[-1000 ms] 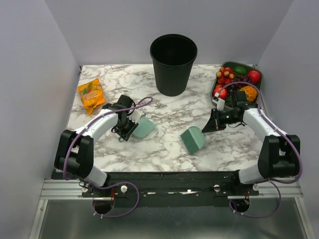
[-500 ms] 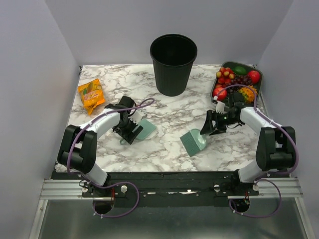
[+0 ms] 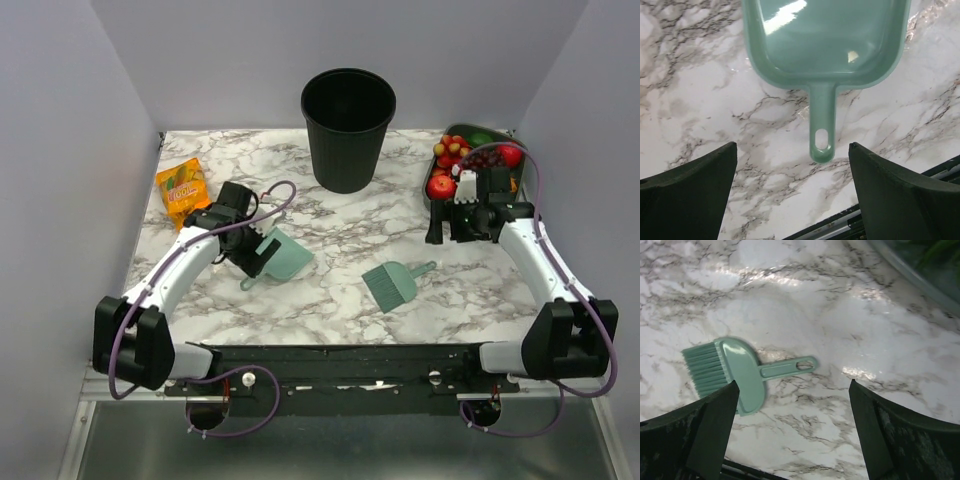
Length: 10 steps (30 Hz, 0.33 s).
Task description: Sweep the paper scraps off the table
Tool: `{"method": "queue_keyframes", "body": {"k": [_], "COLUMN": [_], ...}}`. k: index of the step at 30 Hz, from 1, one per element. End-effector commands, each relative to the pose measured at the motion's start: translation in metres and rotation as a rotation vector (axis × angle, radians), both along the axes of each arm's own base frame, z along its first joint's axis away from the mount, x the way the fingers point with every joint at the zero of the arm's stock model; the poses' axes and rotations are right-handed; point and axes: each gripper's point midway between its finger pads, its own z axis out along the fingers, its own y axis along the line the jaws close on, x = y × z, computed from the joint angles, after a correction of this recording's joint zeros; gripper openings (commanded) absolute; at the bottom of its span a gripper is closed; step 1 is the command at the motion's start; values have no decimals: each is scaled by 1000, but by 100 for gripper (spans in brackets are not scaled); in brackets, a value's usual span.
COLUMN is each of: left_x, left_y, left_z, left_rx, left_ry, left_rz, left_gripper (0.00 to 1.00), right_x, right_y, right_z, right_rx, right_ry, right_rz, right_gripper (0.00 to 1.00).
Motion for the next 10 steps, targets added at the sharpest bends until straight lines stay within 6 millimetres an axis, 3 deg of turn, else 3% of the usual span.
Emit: {"method": "queue_keyframes", "body": {"k": [1, 10], "left_x": [16, 31], "left_y": [3, 11], "left_z": [28, 40], "left_rx": [-67, -127], "left_ry": [-114, -142], "left_rz": [49, 182], "left_gripper": [99, 99], "right_x": [15, 28], "right_y": [-39, -33], "right_z": [24, 70], "right_rx": [-153, -88], "right_ry": [-93, -207], "right_rz": [-192, -236], "right_gripper": [100, 100]}}
